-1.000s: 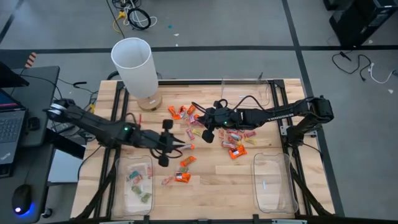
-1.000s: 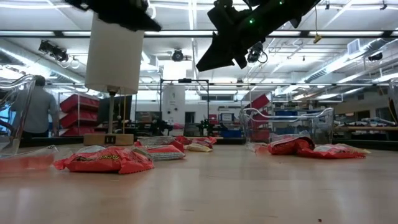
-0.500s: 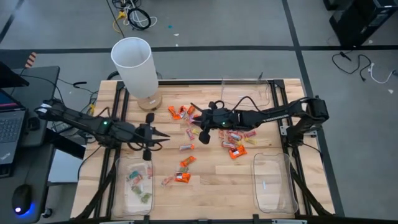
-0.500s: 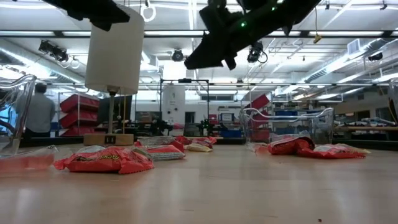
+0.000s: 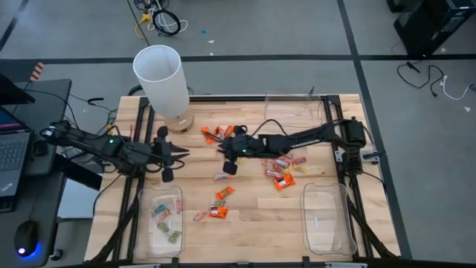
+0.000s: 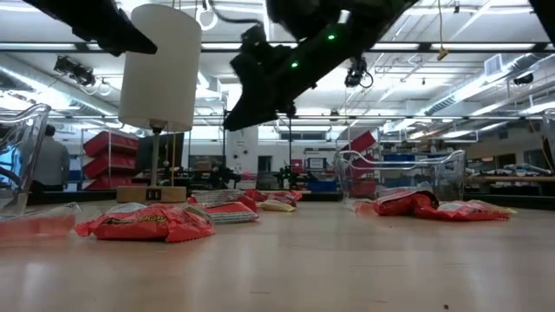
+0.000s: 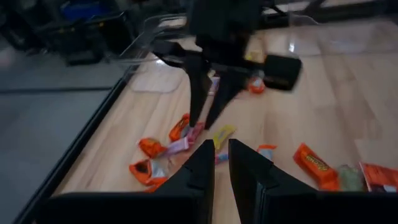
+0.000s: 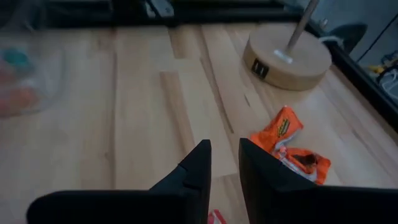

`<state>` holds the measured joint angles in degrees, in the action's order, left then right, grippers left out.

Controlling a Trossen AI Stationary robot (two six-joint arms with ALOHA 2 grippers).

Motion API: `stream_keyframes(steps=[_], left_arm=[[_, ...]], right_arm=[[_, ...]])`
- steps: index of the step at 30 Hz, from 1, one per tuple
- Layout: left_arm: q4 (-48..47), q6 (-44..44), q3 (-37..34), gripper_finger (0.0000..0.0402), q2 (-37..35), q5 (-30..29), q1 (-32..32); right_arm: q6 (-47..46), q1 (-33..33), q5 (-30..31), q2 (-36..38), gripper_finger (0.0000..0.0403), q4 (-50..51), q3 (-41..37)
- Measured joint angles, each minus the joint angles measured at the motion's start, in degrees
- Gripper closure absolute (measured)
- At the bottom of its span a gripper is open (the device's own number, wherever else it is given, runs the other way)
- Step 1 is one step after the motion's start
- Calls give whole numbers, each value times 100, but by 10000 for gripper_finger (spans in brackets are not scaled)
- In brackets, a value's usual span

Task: Sort candy
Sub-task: Put the orange gummy into the bottom left transparent bin

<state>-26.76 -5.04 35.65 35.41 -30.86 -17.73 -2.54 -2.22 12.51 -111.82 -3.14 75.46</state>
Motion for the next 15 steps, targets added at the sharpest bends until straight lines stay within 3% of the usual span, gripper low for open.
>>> stream_keyframes(steps=[5, 15], left_arm=[[-143, -313, -1, 353, -546, -61, 1], [-398, -421, -4, 353, -1270, -392, 0]], right_arm=[[264, -58, 0, -372, 324, 726, 567], [73, -256, 115, -449, 292, 1248, 617]])
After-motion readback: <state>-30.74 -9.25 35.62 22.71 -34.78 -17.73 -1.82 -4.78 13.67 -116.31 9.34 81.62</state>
